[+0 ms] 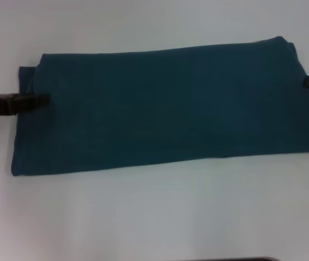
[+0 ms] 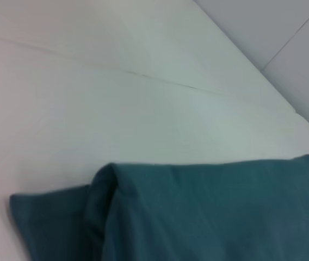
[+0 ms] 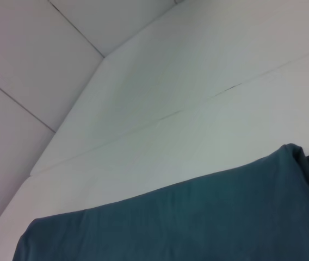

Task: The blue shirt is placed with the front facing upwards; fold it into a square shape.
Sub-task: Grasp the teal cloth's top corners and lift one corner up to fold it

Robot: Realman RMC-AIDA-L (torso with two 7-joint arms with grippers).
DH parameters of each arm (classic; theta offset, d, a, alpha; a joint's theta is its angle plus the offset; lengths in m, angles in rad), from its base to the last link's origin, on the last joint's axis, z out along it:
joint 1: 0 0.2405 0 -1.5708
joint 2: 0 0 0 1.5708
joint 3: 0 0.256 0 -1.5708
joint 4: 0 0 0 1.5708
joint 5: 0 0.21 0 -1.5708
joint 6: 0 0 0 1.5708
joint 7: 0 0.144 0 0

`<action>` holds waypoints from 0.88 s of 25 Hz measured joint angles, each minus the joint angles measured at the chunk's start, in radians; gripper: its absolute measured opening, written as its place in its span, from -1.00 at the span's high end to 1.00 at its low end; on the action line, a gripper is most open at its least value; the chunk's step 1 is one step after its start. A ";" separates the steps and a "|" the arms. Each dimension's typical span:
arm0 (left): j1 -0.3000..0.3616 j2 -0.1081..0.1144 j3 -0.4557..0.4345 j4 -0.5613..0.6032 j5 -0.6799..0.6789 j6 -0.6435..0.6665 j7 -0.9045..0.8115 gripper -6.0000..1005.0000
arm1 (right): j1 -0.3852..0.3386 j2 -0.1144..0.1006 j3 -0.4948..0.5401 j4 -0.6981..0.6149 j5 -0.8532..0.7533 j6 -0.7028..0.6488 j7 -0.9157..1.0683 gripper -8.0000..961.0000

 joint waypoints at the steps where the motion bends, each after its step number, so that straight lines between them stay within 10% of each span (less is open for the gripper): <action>1: -0.012 0.000 0.004 0.015 0.000 -0.024 0.000 -0.05 | 0.003 0.000 -0.005 -0.008 0.000 -0.008 0.000 -0.51; 22: -0.103 -0.048 0.098 0.110 0.000 -0.428 0.020 -0.04 | 0.033 0.030 -0.013 -0.035 0.008 -0.027 0.000 -0.50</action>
